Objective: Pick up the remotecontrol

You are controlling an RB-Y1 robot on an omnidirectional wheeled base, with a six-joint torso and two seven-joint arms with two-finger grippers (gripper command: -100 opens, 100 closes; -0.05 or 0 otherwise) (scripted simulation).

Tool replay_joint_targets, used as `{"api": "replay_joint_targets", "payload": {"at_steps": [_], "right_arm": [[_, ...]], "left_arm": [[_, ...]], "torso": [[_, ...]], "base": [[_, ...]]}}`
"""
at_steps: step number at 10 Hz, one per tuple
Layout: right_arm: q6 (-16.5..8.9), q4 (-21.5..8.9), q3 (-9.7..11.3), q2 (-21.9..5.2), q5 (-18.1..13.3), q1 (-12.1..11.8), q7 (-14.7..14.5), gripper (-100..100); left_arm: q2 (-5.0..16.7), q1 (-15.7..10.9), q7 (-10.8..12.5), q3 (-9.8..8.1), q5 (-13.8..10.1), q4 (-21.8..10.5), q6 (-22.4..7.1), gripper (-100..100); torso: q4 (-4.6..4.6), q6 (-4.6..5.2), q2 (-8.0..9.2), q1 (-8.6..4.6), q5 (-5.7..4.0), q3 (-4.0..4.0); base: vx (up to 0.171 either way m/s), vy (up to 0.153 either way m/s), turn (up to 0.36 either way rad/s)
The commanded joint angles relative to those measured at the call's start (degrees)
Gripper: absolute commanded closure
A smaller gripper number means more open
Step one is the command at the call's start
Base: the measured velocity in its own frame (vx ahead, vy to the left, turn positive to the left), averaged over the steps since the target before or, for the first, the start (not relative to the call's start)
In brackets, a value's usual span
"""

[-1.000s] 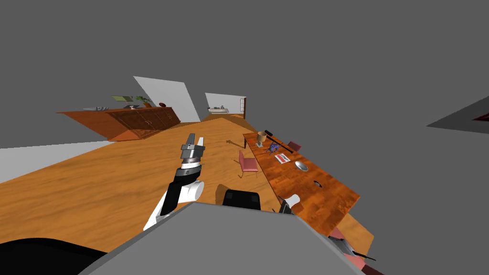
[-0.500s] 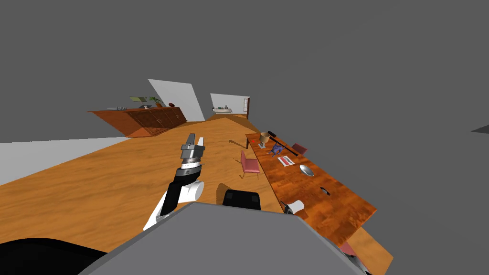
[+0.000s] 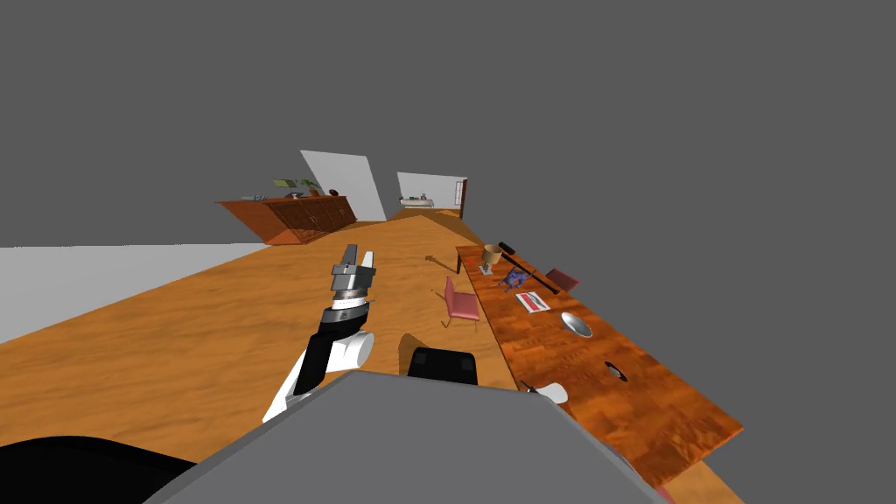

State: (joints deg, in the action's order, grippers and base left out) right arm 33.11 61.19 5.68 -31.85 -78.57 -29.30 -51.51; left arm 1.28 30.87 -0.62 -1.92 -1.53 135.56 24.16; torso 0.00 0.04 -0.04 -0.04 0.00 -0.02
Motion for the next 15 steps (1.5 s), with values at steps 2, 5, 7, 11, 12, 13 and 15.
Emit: {"api": "replay_joint_targets", "payload": {"at_steps": [2,5,7,11,12,13,15], "right_arm": [[0.1,-4.0,-0.6,-0.8,-4.1,1.5,-2.1,-100],[-0.1,-8.2,-0.8,-1.2,-7.1,2.5,-3.1,-100],[-0.3,-11.8,-0.9,-1.5,-9.5,3.5,-4.1,-100],[-0.7,-17.8,-1.2,-1.9,-14.4,5.4,-5.7,-100],[-0.7,-17.8,-1.2,-1.9,-14.6,5.4,-5.7,-100],[-0.8,-19.2,-1.3,-2.0,-16.7,6.3,-6.4,-100],[-1.0,-22.1,-1.3,-2.1,-18.5,7.1,-7.0,-100]], "left_arm": [[0.0,0.0,0.0,-0.01,0.0,0.0,0.0,0],[0.0,0.0,0.0,-0.01,0.0,0.0,0.0,0],[0.0,0.0,0.0,-0.01,0.0,0.0,0.0,0],[0.0,0.0,0.0,-0.01,0.0,0.0,0.0,0],[0.0,0.0,0.0,-0.01,0.0,0.0,0.0,0],[0.0,0.0,0.0,-0.01,0.0,0.0,0.0,0],[0.0,0.0,0.0,-0.01,0.0,0.0,0.0,0]], "torso": [[-0.01,0.07,-0.01,-0.03,0.0,-0.01],[-0.01,0.08,0.0,0.02,0.0,-0.01],[-0.01,0.06,-0.01,-0.02,-0.01,-0.01],[-0.02,0.08,-0.02,-0.03,-0.01,-0.02],[-0.01,0.06,-0.02,-0.03,0.0,-0.02],[-0.01,0.07,-0.02,-0.01,-0.01,-0.02],[-0.02,0.09,-0.03,-0.01,-0.01,-0.03]], "base": [[0.017,-0.034,0.158],[0.011,-0.023,0.096],[0.014,-0.03,0.193],[0.014,-0.031,0.133],[0.01,-0.028,0.097],[0.016,-0.026,0.199],[0.008,-0.027,0.103]]}}
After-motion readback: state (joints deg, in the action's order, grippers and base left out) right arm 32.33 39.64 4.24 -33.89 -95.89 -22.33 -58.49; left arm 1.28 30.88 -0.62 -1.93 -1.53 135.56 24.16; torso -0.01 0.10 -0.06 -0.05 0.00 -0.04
